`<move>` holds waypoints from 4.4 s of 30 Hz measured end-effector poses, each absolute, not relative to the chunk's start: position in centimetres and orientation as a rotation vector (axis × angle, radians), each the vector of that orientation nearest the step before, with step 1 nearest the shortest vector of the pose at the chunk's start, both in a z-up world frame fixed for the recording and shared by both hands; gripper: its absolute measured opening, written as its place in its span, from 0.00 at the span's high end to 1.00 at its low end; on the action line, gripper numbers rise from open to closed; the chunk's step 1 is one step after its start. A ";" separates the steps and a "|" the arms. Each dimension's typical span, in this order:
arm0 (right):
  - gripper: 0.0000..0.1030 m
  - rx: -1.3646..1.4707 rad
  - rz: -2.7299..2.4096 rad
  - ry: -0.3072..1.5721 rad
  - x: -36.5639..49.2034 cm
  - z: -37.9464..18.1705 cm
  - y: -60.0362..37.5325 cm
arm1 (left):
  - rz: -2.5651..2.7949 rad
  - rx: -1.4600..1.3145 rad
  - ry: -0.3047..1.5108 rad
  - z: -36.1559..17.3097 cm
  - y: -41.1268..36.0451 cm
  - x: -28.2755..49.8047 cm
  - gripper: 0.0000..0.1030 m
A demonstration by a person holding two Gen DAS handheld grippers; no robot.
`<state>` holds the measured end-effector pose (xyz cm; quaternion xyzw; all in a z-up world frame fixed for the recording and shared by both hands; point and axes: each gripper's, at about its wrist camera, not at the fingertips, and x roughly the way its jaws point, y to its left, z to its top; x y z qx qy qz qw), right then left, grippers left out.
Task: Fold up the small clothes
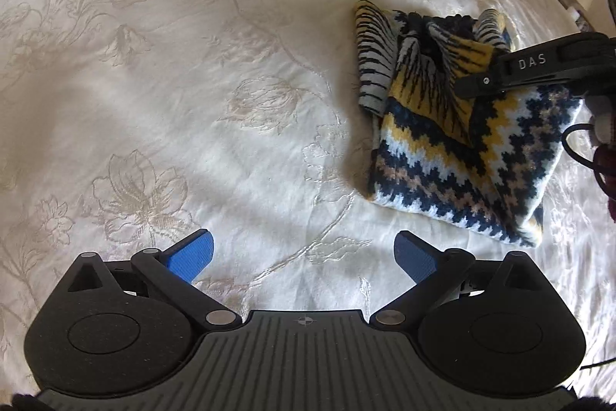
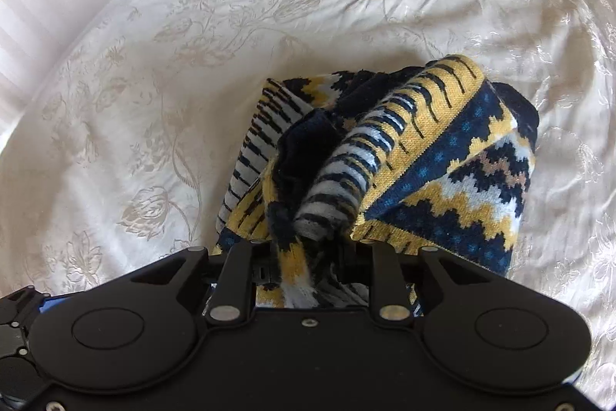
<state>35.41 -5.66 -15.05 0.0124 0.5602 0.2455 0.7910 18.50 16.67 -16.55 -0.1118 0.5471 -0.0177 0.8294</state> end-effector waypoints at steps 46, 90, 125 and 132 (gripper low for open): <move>0.42 0.171 0.500 1.095 25.8 -16.7 -12.7 | -0.192 -0.376 1.159 -17.5 10.7 35.6 0.79; 0.11 0.406 0.449 1.041 36.0 -18.8 -18.9 | -0.227 -0.460 1.137 -18.3 15.5 27.3 0.38; 0.52 0.549 0.550 1.321 34.4 -20.8 -17.9 | -0.701 -0.693 1.405 -21.1 6.0 14.8 0.62; 0.40 0.408 0.477 1.366 31.1 -23.0 -17.7 | -0.537 -0.421 1.412 -22.9 3.5 8.0 0.59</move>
